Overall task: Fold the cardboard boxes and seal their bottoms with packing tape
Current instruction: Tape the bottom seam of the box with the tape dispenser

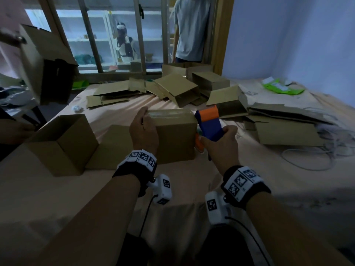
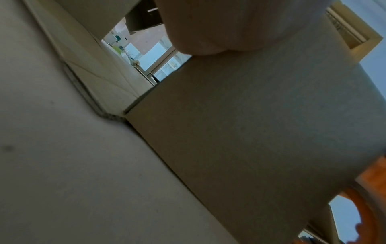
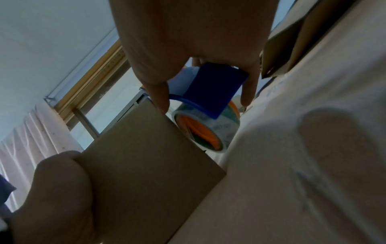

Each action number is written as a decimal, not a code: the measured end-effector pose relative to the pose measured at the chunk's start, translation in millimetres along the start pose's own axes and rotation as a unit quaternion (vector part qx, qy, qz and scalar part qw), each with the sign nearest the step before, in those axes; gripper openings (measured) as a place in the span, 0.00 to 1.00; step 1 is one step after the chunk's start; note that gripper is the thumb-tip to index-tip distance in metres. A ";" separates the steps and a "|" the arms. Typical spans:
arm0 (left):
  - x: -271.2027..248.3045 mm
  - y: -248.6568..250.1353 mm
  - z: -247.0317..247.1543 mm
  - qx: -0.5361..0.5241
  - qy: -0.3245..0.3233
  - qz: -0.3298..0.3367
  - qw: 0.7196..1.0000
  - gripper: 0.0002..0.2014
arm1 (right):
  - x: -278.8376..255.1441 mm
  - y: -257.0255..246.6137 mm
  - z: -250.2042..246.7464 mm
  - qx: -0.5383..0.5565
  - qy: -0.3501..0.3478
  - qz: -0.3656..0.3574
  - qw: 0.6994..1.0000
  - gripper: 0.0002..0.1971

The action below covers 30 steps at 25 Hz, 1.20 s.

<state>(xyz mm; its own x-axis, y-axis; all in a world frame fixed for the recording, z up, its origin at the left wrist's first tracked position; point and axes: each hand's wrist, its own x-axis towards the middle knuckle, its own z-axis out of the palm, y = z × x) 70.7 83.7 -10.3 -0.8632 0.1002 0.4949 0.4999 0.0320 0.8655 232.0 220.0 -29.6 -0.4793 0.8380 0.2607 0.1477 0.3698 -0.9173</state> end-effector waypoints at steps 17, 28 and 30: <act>19.1 -2.6 -51.5 0.045 -0.006 -0.014 0.999 0.20 | 46.7 -53.3 -11.3 -0.160 -0.179 -0.168 0.956 0.29; 21.9 4.6 -57.3 0.043 -0.055 -0.088 0.994 0.19 | 79.4 -42.4 -22.0 -0.311 -0.275 -0.172 0.893 0.41; 22.3 4.9 -53.3 0.020 -0.050 -0.085 0.995 0.18 | 82.1 -42.8 -17.8 -0.346 -0.299 -0.160 0.875 0.38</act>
<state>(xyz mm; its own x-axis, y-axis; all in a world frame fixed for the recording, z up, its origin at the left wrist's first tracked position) 50.2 33.0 9.1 -0.9252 0.1884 0.3293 0.3513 0.0973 0.9312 201.8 280.2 36.4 -0.9285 0.3633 0.0772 0.3118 0.8754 -0.3694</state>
